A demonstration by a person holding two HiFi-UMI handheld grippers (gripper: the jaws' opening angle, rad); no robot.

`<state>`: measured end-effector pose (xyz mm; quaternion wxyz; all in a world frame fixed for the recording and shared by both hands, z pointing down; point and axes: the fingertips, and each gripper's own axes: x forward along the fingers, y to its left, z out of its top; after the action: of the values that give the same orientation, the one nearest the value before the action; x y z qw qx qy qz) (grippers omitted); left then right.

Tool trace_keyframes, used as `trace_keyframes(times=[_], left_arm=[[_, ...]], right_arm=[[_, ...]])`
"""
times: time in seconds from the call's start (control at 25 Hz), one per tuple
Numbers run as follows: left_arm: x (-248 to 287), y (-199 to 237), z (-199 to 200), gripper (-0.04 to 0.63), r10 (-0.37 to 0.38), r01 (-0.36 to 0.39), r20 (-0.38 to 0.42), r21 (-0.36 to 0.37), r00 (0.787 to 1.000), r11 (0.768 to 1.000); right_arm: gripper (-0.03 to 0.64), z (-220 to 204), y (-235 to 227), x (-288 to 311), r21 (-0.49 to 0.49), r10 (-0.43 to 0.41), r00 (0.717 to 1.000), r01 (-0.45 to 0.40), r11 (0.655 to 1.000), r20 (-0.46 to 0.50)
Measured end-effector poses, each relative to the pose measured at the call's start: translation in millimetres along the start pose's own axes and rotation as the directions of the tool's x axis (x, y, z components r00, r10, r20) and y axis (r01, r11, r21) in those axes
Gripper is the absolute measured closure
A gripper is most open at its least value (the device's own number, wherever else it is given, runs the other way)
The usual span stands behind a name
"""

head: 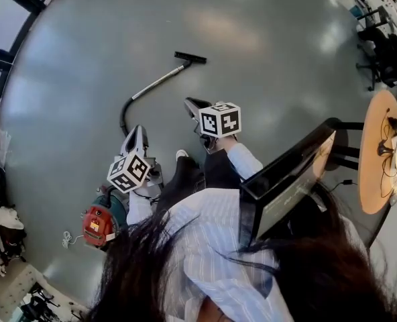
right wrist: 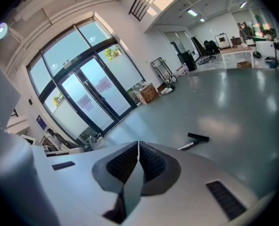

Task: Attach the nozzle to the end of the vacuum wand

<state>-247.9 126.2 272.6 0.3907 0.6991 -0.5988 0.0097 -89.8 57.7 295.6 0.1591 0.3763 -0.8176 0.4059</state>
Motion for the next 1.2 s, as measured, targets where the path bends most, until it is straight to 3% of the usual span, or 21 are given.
trace_keyframes(times=[0.12, 0.28, 0.72, 0.88, 1.0, 1.2], left_arm=[[-17.7, 13.6, -12.6, 0.589, -0.006, 0.005, -0.016, -0.038, 1.000, 0.999], [-22.6, -5.6, -28.9, 0.589, -0.059, 0.057, -0.032, -0.049, 0.998, 0.997], [-22.5, -139.1, -87.6, 0.589, -0.138, 0.140, -0.029, 0.065, 0.990, 0.988], [-32.7, -190.6, -123.7, 0.589, -0.125, 0.124, 0.011, 0.040, 0.992, 0.991], [-45.2, -225.1, -152.1, 0.589, -0.100, 0.098, 0.028, 0.063, 0.995, 0.993], [-73.3, -250.5, -193.5, 0.589, -0.053, 0.052, 0.028, 0.034, 0.998, 0.998]], right_arm=[[0.603, -23.2, 14.8, -16.6, -0.029, -0.032, 0.999, 0.032, 0.999, -0.021], [0.603, -36.7, 13.5, -47.1, -0.033, -0.075, 0.997, 0.075, 0.997, -0.010], [0.603, -67.8, -38.5, -170.8, -0.096, -0.119, 0.992, 0.124, 0.988, 0.049], [0.603, -92.4, -75.4, -229.0, -0.116, -0.124, 0.992, 0.127, 0.985, 0.036], [0.603, -107.0, -103.2, -268.2, -0.110, -0.113, 0.993, 0.117, 0.987, 0.037], [0.603, -125.4, -130.4, -298.9, -0.094, -0.098, 0.995, 0.101, 0.990, 0.033]])
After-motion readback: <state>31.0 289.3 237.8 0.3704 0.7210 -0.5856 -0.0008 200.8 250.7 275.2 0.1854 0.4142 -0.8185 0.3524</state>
